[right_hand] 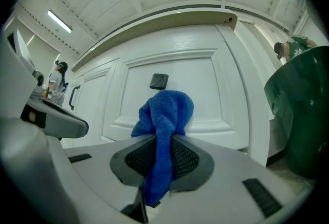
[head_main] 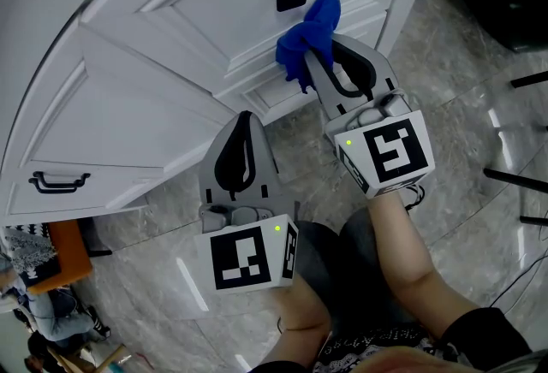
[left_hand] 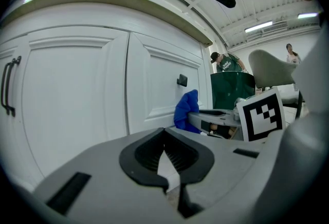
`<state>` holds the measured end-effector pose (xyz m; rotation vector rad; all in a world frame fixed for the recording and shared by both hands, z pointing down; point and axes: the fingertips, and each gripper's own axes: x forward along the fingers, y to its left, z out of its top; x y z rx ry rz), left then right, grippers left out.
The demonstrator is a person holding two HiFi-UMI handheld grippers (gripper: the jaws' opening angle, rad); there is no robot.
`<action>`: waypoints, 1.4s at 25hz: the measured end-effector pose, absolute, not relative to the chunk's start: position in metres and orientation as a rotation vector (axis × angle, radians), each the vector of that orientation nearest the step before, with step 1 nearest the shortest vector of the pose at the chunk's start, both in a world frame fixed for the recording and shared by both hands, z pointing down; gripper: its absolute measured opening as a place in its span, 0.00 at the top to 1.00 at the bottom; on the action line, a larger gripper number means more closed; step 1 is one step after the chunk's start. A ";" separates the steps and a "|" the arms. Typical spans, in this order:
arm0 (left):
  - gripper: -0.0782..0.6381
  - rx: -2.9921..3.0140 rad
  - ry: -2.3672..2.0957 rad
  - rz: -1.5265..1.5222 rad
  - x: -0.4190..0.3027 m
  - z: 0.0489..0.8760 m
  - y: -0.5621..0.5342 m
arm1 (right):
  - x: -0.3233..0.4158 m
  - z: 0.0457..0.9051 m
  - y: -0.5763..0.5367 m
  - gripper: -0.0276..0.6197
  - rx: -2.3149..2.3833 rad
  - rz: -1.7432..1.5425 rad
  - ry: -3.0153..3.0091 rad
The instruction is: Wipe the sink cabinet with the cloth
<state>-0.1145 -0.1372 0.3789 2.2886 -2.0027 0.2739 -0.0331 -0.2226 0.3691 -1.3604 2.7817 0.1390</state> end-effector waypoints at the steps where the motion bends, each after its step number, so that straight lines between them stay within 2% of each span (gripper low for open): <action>1: 0.88 2.288 -2.004 0.274 -0.115 0.379 -0.137 | -0.032 0.369 -0.223 0.84 -1.365 0.135 2.777; 35: 0.88 2.299 -1.990 0.298 -0.107 0.381 -0.142 | 0.009 0.370 -0.240 0.84 -1.632 0.178 2.622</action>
